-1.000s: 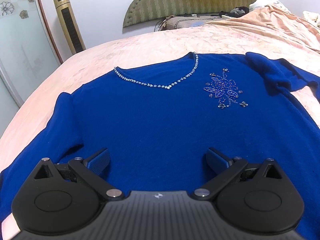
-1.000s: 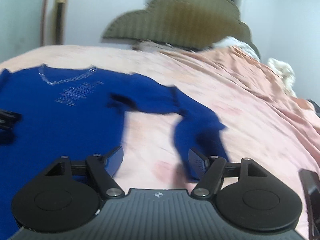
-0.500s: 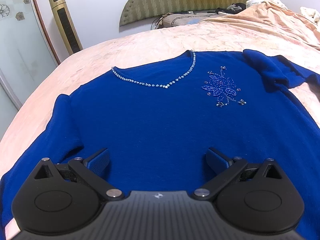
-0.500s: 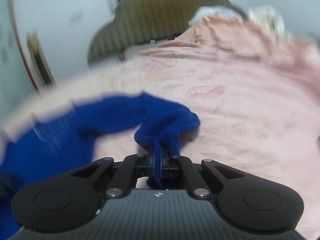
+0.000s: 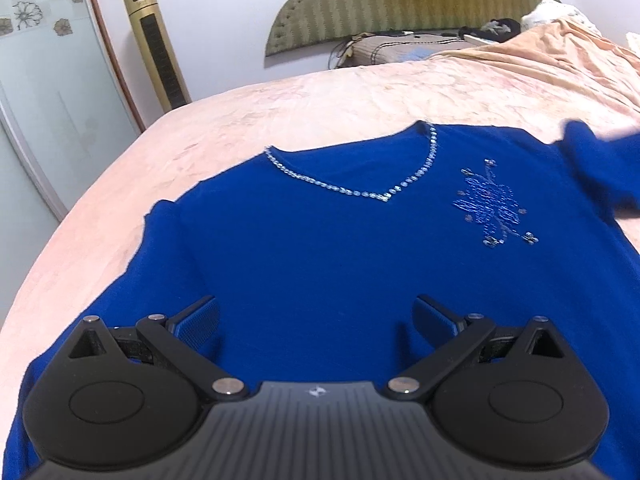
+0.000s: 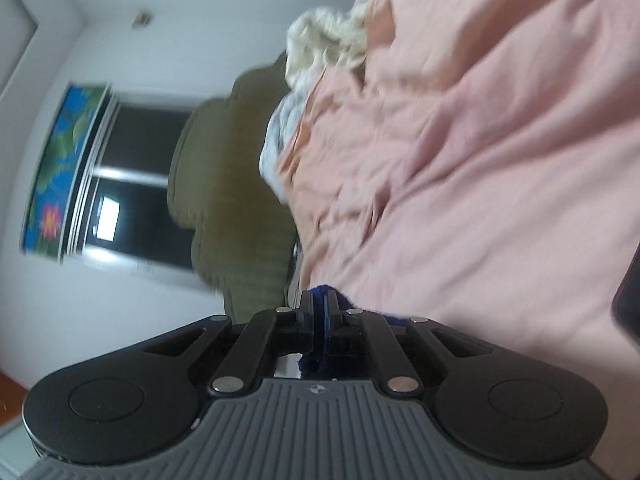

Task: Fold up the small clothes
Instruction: 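Carry the held sleeve across the sweater body and open the right gripper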

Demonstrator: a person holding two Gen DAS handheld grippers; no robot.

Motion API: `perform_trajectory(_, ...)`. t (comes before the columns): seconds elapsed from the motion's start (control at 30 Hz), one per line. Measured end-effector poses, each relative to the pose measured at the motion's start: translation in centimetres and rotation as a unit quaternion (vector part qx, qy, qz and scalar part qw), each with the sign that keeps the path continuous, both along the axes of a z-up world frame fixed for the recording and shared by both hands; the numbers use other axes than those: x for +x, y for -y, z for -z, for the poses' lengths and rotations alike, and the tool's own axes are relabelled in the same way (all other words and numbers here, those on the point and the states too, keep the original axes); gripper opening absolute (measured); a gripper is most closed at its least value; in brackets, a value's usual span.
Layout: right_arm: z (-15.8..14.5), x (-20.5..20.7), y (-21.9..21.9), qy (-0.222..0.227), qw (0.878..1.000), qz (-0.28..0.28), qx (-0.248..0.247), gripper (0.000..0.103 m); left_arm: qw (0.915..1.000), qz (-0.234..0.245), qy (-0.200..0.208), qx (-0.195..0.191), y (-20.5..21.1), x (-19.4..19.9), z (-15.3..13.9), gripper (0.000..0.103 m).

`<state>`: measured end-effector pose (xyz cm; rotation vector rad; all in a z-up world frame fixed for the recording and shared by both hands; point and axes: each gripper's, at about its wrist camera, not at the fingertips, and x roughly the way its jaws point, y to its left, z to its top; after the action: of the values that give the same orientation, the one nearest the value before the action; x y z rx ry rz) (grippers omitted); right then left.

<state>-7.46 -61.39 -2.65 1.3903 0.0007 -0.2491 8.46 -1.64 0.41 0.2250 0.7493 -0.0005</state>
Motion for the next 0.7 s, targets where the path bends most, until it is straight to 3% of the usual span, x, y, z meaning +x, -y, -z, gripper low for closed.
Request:
perform_trajectory(0.1,-0.8,1.2,-1.9,-0.013,0.999,-0.029,-0.016,0.008,1.0,-0.007,0.0,-0.001,-0.4,0.3,-0.1,0.103)
perform_trajectory(0.23,-1.7,3.9,-8.0,-0.007,0.993,-0.118,-0.023,0.008,0.9999,-0.01,-0.001,-0.008,-0.8,0.3,-0.2,0.103)
perform_trajectory(0.47,-3.3,10.6,-21.6,0.024,0.959,-0.283,-0.007,0.01,0.9998,-0.005,0.016,0.007,-1.4,-0.5,-0.4,0.103)
perform_trajectory(0.7,-4.7,15.9,-32.5,0.034,0.924,-0.38,0.019,0.011,0.9995,-0.024,0.018,-0.007,-3.5,-0.8,-0.7,0.103)
